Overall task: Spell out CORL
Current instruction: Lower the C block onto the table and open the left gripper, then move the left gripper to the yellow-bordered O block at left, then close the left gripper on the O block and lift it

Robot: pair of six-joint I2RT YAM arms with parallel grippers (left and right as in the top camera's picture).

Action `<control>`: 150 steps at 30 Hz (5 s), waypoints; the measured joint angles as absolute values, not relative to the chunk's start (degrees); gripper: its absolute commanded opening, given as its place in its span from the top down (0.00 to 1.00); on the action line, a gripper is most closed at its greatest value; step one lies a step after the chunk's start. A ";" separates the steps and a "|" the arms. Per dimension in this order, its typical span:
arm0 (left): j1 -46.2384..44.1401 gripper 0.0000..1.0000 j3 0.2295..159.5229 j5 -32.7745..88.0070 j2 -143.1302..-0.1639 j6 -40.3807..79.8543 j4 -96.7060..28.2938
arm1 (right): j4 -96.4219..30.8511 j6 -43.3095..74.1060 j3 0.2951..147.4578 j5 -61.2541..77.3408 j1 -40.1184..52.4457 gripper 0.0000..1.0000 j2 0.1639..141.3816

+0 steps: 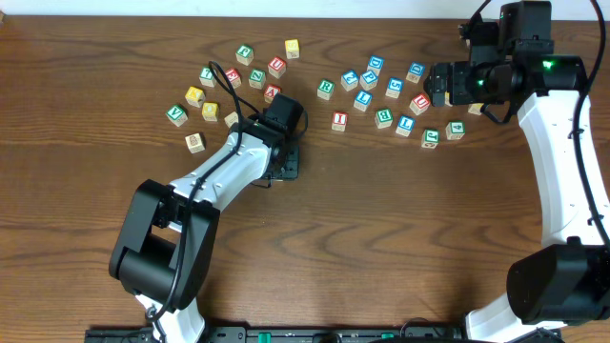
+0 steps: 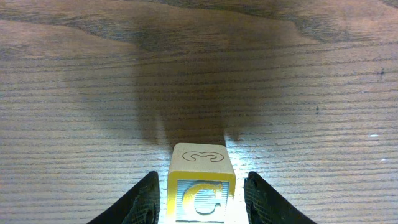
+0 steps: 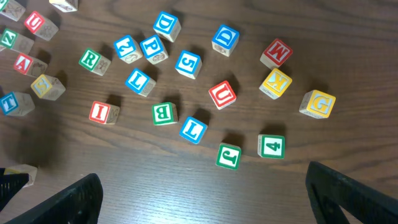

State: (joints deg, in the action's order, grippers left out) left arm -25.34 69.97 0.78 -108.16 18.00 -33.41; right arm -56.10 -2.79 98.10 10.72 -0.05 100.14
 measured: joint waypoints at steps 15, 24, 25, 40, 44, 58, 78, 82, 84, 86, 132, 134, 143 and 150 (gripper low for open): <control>-18.24 0.56 77.32 1.19 -96.20 17.91 -35.86 | -56.10 -2.81 98.10 10.72 -0.05 0.01 100.14; -6.48 0.56 82.41 1.15 -93.23 11.90 -35.24 | -56.10 -2.79 98.10 10.72 -0.05 0.01 100.14; -5.30 0.57 82.41 1.15 -93.58 11.27 -35.14 | -56.12 -2.81 98.10 10.72 -0.05 0.01 100.14; -0.64 0.57 82.41 1.15 -108.55 3.73 -25.45 | -56.12 -2.79 98.10 10.72 -0.05 0.01 100.14; -0.64 0.56 82.41 1.13 -111.37 2.90 -21.82 | -56.12 -2.79 98.10 10.72 -0.05 0.01 100.14; -0.64 0.56 82.41 1.15 -118.72 2.72 -17.69 | -56.10 -2.81 98.10 10.72 -0.05 0.01 100.14; -0.64 0.57 82.41 1.15 -119.59 2.72 -17.69 | -56.10 -2.79 98.10 10.74 -0.05 0.01 100.14; -0.64 0.57 82.41 1.15 -119.59 2.72 -17.72 | -56.10 -2.79 98.10 10.72 -0.05 0.01 100.14; -0.67 0.57 82.41 1.15 -119.59 2.72 -17.72 | -56.10 -2.79 98.10 10.72 -0.05 0.01 100.14; -0.84 0.57 82.39 1.15 -119.59 2.72 -17.69 | -56.10 -2.79 98.10 10.72 -0.05 0.01 100.14; -2.09 0.66 81.67 1.15 -121.95 2.72 -14.68 | -56.10 -2.79 98.10 10.72 -0.05 0.01 100.14; -2.09 0.66 81.67 1.15 -121.95 2.72 -14.61 | -56.12 -2.79 98.10 10.72 -0.05 0.01 100.14; -2.09 0.71 81.54 1.15 -119.42 2.70 -16.80 | -56.10 -2.79 98.10 10.74 -0.05 0.01 100.14; -2.72 0.71 81.45 1.15 -110.13 2.72 -21.12 | -56.10 -2.79 98.10 10.72 -0.05 0.01 100.14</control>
State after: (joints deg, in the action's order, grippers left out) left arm -2.72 81.45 1.15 -110.13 2.72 -21.12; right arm -56.10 -2.79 98.10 10.72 -0.05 100.14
